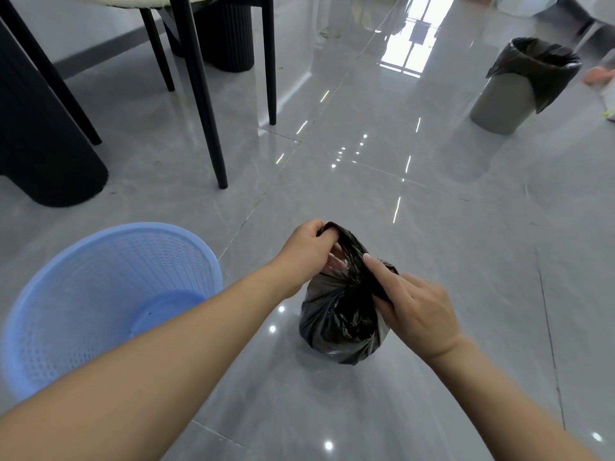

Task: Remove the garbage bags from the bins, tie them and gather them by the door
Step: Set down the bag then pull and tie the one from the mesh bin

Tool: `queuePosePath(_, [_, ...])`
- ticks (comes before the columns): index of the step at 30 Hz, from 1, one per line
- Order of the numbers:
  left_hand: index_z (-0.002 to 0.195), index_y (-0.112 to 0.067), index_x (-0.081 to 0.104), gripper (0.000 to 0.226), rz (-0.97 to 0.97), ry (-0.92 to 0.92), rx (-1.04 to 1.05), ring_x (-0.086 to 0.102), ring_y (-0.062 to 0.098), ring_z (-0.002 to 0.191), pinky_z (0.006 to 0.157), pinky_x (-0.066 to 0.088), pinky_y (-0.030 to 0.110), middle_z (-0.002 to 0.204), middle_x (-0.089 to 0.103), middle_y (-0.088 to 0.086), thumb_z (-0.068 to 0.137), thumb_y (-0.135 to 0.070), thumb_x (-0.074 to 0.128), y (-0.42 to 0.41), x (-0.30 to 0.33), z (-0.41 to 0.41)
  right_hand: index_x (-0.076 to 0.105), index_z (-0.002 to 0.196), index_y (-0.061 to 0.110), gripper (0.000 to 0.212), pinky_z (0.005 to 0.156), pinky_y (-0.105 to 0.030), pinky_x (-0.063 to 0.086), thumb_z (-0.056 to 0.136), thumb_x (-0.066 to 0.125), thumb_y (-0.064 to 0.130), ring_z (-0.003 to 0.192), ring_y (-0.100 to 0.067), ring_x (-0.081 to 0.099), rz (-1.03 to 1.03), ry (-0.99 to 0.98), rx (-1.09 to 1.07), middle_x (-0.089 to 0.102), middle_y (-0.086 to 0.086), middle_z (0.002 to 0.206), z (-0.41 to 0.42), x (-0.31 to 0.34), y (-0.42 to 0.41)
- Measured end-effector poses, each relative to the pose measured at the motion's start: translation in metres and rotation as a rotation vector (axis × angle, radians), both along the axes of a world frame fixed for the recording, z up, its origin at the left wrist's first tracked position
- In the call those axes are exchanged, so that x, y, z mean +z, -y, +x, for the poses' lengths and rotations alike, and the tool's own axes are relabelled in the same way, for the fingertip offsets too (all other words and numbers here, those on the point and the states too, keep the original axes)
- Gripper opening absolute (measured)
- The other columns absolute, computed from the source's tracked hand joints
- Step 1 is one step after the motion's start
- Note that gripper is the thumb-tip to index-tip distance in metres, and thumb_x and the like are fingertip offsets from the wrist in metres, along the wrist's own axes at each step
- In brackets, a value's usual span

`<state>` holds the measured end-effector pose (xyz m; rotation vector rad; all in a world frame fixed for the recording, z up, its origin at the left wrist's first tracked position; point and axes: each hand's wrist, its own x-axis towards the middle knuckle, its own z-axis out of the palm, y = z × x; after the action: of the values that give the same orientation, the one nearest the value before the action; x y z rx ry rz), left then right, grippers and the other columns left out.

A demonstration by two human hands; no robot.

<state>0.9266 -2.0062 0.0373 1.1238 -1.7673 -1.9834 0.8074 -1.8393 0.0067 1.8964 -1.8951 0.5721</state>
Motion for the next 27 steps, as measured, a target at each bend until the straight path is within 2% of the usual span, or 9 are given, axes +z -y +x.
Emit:
queuePosePath(4, [0.086,-0.012,0.053,0.013,0.132,0.043,0.002,0.058,0.016,0.052,0.054,0.046,0.027,0.069,0.060,0.004,0.097,-0.019,0.051,-0.004,0.001,-0.008,0.070,0.110,0.018,0.023,0.042,-0.030,0.039,0.098,0.051,0.021,0.054,-0.024,0.056,-0.034,-0.062,-0.020,0.061,0.001,0.068,-0.001,-0.001,-0.001])
queuePosePath(7, [0.098,-0.011,0.051,0.011,0.130,0.029,0.031,0.059,0.018,0.060,0.060,0.045,0.029,0.080,0.063,0.004,0.091,-0.018,0.056,-0.007,0.005,-0.010,0.073,0.090,0.018,0.023,0.045,-0.027,0.041,0.093,0.052,0.026,0.058,-0.021,0.059,0.008,0.059,-0.124,0.064,0.001,0.079,0.003,0.005,-0.001])
queuePosePath(10, [0.109,-0.019,0.050,0.039,-0.082,0.130,-0.067,0.060,0.015,0.074,0.066,0.045,0.028,0.093,0.061,0.001,0.074,-0.031,0.064,-0.012,-0.003,0.006,0.072,0.082,0.022,0.012,0.053,-0.024,0.043,0.082,0.061,0.027,0.062,-0.013,0.059,0.158,0.429,-0.330,0.063,0.009,0.090,0.010,0.015,0.004])
queuePosePath(13, [0.101,-0.029,0.057,0.031,-0.302,0.283,-0.359,0.060,0.009,0.076,0.070,0.049,0.028,0.090,0.061,-0.008,0.074,-0.037,0.069,-0.026,-0.016,0.026,0.071,0.073,0.019,0.009,0.066,-0.028,0.048,0.079,0.065,0.023,0.072,-0.009,0.060,0.372,0.975,-0.484,0.064,0.008,0.088,0.005,0.023,0.011])
queuePosePath(15, [0.098,-0.031,0.060,0.023,-0.403,0.317,-0.430,0.061,0.011,0.078,0.072,0.050,0.030,0.086,0.062,-0.009,0.078,-0.038,0.068,-0.031,-0.022,0.029,0.071,0.074,0.009,0.012,0.062,-0.035,0.048,0.078,0.066,0.020,0.066,-0.016,0.056,0.437,1.263,-0.505,0.065,-0.005,0.078,0.002,0.029,0.015])
queuePosePath(18, [0.098,-0.030,0.061,0.016,-0.566,0.302,-0.425,0.063,0.016,0.085,0.077,0.052,0.033,0.087,0.067,-0.007,0.084,-0.038,0.060,-0.035,-0.026,0.023,0.067,0.076,0.000,0.015,0.040,-0.021,0.025,0.081,0.065,0.014,0.048,-0.014,0.035,0.548,1.471,-0.500,0.044,-0.008,0.061,0.001,0.042,0.016])
queuePosePath(20, [0.095,-0.027,0.057,0.013,-0.715,0.346,-0.386,0.061,0.022,0.087,0.075,0.050,0.035,0.090,0.067,-0.004,0.085,-0.034,0.054,-0.036,-0.027,0.018,0.055,0.064,0.008,0.021,0.041,-0.022,0.015,0.083,0.061,0.012,0.045,-0.013,0.023,0.613,1.605,-0.457,0.031,-0.003,0.058,-0.001,0.048,0.015])
queuePosePath(23, [0.089,-0.023,0.046,0.008,-0.876,0.392,-0.330,0.053,0.028,0.078,0.063,0.037,0.034,0.084,0.061,0.001,0.085,-0.027,0.050,-0.039,-0.031,0.016,0.045,0.055,0.016,0.027,0.045,-0.024,0.010,0.081,0.054,0.013,0.039,-0.010,0.022,0.699,1.905,-0.367,0.032,0.002,0.048,-0.004,0.049,0.011])
queuePosePath(27, [0.087,-0.023,0.041,0.010,-0.872,0.384,-0.248,0.050,0.031,0.072,0.061,0.033,0.034,0.078,0.057,0.002,0.083,-0.023,0.050,-0.040,-0.036,0.014,0.047,0.060,0.017,0.019,0.045,-0.024,0.008,0.071,0.060,0.022,0.032,-0.007,0.021,0.816,2.191,-0.217,0.030,0.005,0.039,-0.001,0.038,0.008])
